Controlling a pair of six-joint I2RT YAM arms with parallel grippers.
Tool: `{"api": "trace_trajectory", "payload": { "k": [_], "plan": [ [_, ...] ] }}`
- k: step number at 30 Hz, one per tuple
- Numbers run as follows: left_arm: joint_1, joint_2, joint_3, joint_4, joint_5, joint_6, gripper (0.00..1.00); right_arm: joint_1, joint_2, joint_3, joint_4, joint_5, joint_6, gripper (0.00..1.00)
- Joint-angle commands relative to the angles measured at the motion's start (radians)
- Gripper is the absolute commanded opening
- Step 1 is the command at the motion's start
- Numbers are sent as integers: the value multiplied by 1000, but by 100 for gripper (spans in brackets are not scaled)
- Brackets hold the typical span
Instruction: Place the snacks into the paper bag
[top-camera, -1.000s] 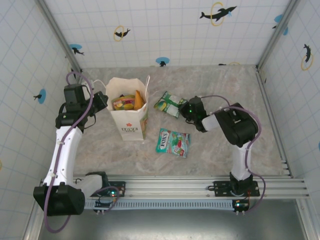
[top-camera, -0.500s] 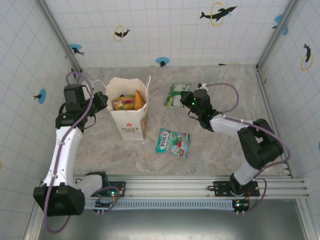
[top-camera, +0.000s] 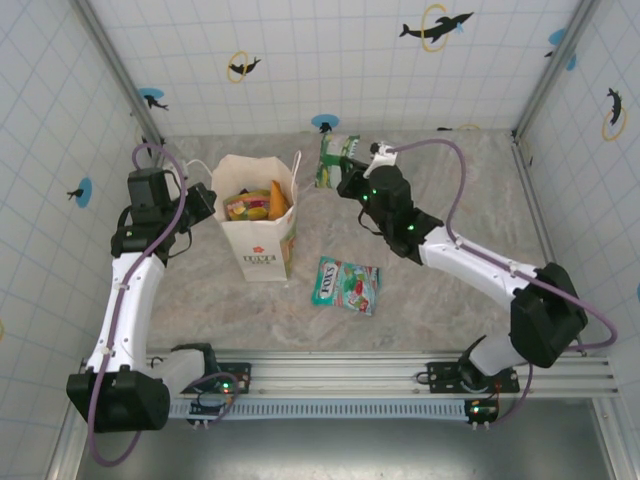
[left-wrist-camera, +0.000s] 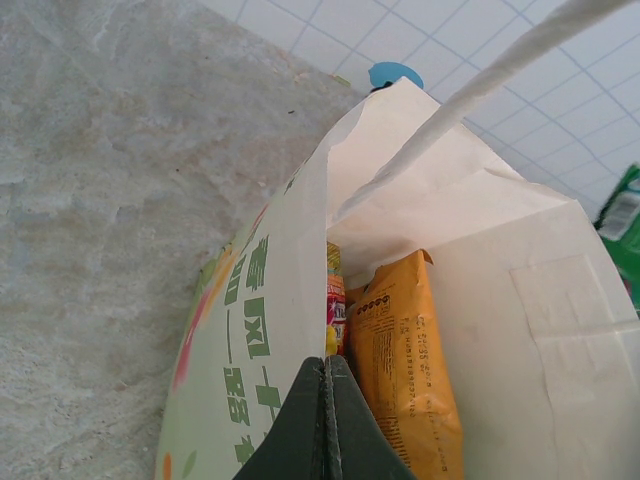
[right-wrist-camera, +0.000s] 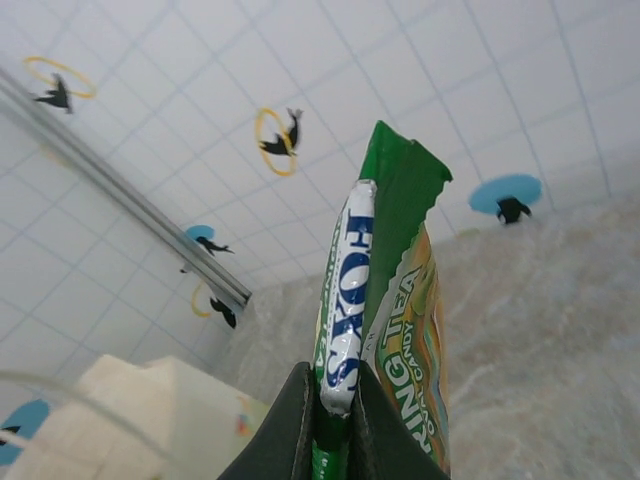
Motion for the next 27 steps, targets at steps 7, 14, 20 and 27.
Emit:
{"api": "trace_trajectory", "payload": {
  "k": [7,14,20,27],
  "plan": [
    [-3,-38,6,26,9,27,0,157,-88,72,280,98,-249,0],
    [-2,-32,-3,32,16,25,0,283,-81,92,434,124,-437,0],
    [-2,-33,0,32,15,24,0,348,-56,135,511,86,-536,0],
    [-2,-31,-3,39,21,23,0,355,14,183,492,80,-524,0]
  ]
}}
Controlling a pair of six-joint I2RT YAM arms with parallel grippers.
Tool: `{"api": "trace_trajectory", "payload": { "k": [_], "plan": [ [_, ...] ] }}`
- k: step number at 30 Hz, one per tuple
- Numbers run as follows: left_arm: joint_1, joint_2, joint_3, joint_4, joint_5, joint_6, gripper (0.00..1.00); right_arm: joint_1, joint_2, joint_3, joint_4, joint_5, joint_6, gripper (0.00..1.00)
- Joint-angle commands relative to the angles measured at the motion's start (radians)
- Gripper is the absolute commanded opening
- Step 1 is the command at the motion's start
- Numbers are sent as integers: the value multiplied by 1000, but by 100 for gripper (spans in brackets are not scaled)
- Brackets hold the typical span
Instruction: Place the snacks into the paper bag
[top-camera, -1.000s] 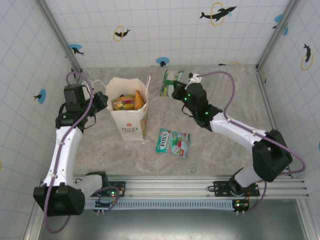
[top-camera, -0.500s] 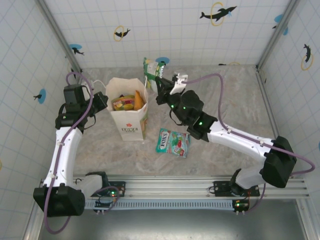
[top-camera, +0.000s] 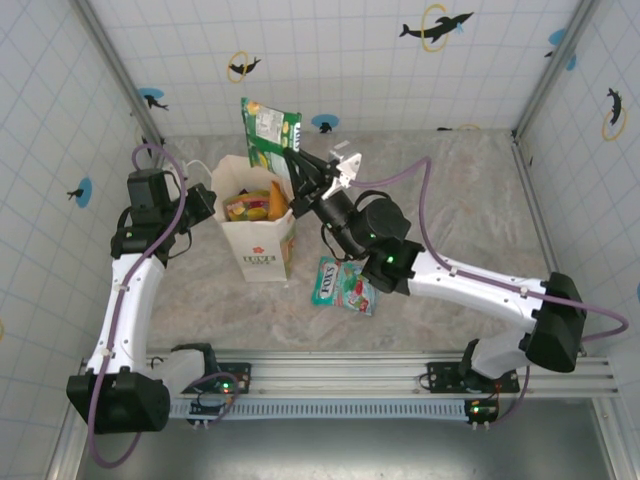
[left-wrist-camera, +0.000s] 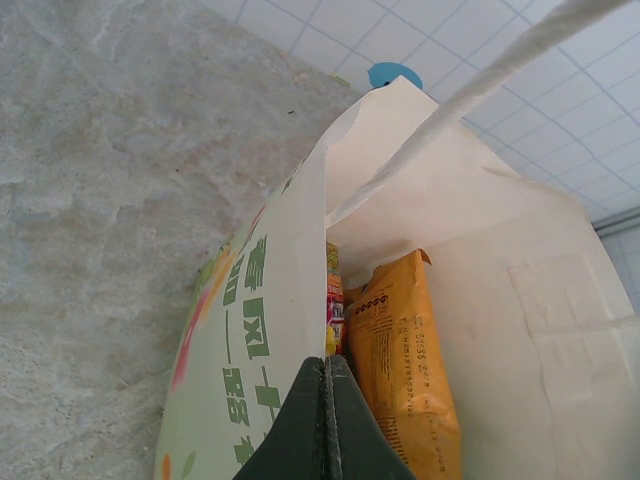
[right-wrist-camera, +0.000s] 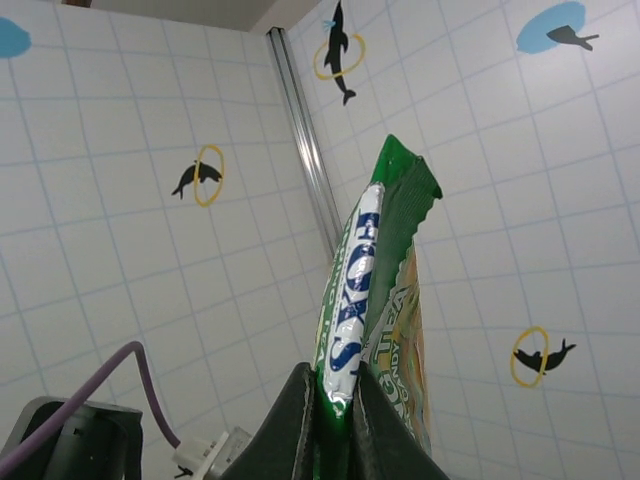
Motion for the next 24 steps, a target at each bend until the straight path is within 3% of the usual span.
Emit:
{"api": "trace_trajectory", "payload": {
  "k": [1,15,18,22,24],
  "plan": [
    [-2,-24,2,36,21,22,0,3,43,57,76,-6,-12,0],
    [-3,-25,7,31,22,26,0,-23,220,165,-22,-11,99,0],
    [-2,-25,12,29,22,27,0,-45,248,169,-31,-28,161,10],
    [-3,-22,13,31,23,25,0,-75,291,226,-141,-63,236,39],
    [-2,-21,11,34,23,22,0,-78,289,223,-154,-53,233,42]
  ]
}}
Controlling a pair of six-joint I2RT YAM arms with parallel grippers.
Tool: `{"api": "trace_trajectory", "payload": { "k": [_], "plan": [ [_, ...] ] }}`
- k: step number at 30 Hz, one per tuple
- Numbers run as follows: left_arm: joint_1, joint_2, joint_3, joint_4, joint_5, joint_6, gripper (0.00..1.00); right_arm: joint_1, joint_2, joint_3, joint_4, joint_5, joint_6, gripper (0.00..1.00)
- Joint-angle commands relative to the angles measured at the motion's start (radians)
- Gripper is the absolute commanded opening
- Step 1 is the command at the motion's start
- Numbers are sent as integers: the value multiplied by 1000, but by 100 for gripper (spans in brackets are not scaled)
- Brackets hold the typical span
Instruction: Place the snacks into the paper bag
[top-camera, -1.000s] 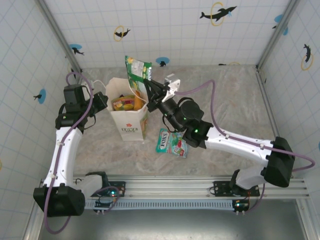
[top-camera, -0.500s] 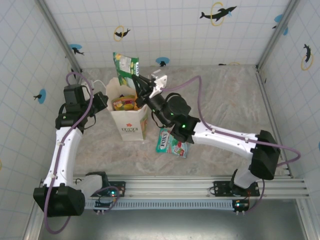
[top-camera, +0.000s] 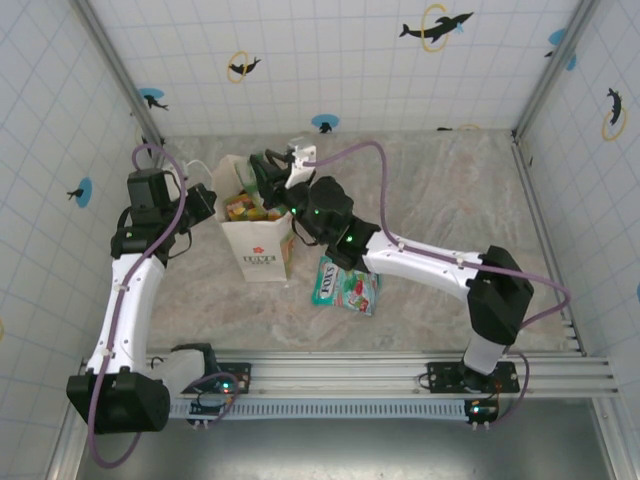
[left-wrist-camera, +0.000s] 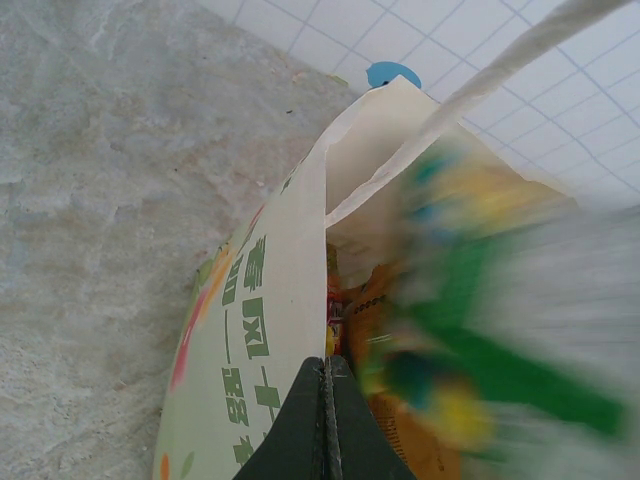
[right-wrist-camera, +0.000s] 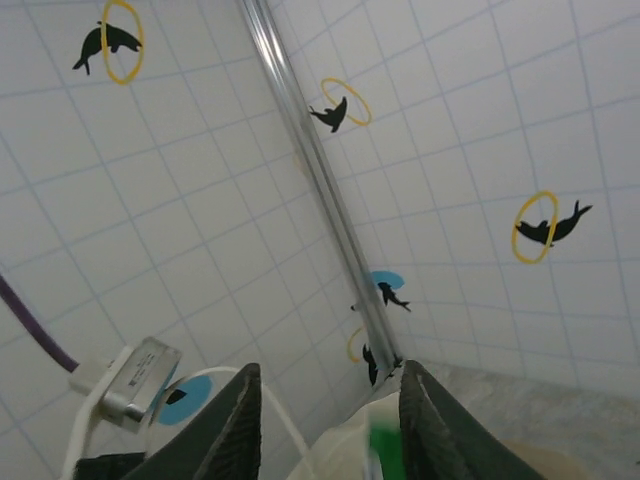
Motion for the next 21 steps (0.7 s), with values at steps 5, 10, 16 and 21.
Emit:
{"api": "trace_trajectory", "payload": {
  "k": [5,10,16,21],
  "plan": [
    [-1,-21,-1,37,21,21,0,-6,-46,-6,-8,24,16,43],
    [-2,-19,-1,37,18,22,0,-16,-116,-86,-15,46,5,42],
    [-3,-25,-4,36,14,22,0,-45,-245,-220,-96,19,32,43],
    [-2,-26,-16,47,16,22,0,-79,-401,-375,-302,17,106,47]
  ]
}}
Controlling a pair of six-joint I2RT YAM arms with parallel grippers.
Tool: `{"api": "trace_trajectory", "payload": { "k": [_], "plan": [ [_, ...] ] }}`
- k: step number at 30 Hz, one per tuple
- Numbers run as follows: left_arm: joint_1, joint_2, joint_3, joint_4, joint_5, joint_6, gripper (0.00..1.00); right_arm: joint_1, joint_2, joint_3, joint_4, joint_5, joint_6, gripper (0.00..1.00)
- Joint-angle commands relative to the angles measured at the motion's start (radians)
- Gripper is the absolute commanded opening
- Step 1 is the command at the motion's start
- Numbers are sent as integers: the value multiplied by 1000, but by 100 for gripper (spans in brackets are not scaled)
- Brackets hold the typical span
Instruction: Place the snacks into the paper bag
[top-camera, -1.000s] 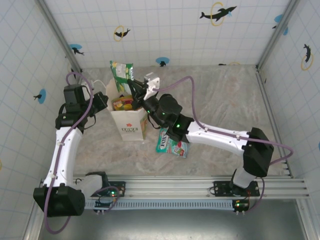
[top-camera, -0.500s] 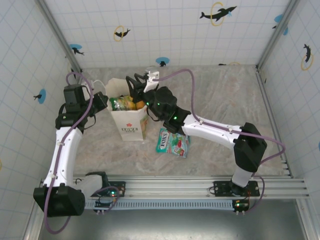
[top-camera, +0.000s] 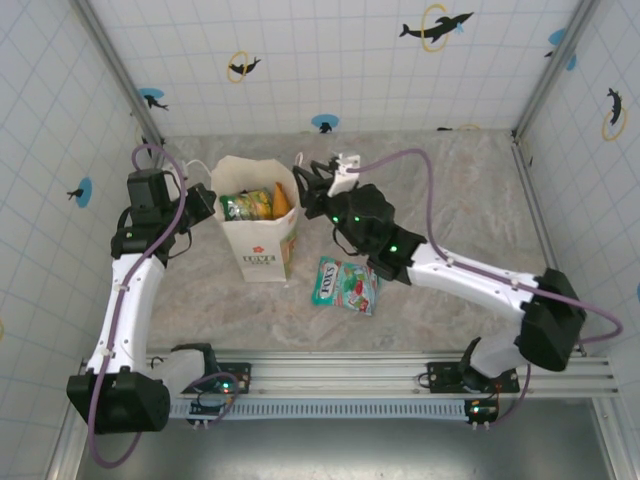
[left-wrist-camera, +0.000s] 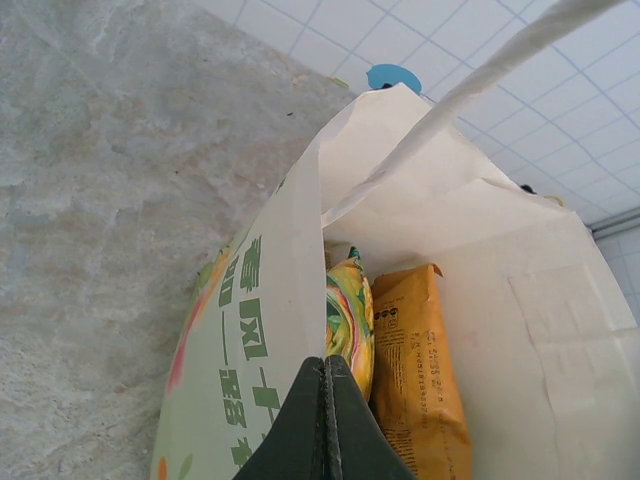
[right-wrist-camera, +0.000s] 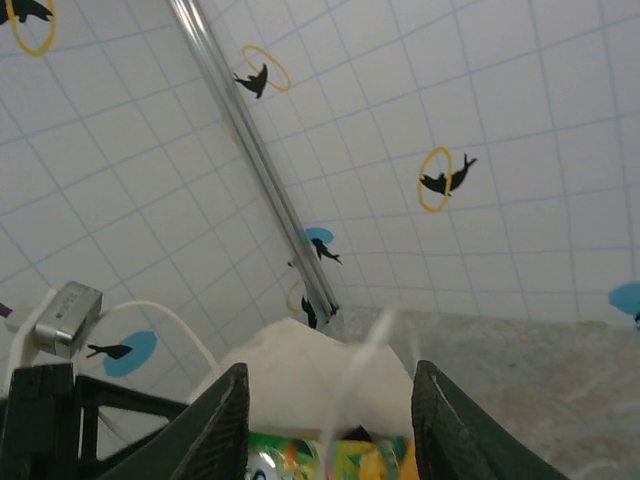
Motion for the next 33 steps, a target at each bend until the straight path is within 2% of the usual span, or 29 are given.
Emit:
{"api": "trace_trajectory", "payload": {
  "k": [1,3,6,11,18,21,25,29,33],
  "plan": [
    [-3,-25,-10,38,20,23,0,-29,-118,-128,-171,-12,72,47],
    [-2,-27,-11,39,20,24,0,-51,-183,-215,-253,-28,133,54],
    [-2,-29,-19,37,7,25,0,-84,-267,-343,-337,-131,221,57],
    [-3,-22,-41,43,16,21,0,-219,-361,-531,-424,-378,468,58],
    [-2,-16,-37,54,33,22,0,-308,-463,-750,-440,-491,579,58],
    [-3,-13,-38,53,37,28,0,-373,-463,-820,-390,-568,575,58],
    [-3,-14,-41,62,45,23,0,-445,-410,-858,-310,-671,495,58],
    [-2,-14,-35,65,54,21,0,-481,-332,-862,-238,-742,458,59],
    [-2,-14,-26,68,54,17,0,-492,-252,-838,-194,-758,449,59]
  ]
}}
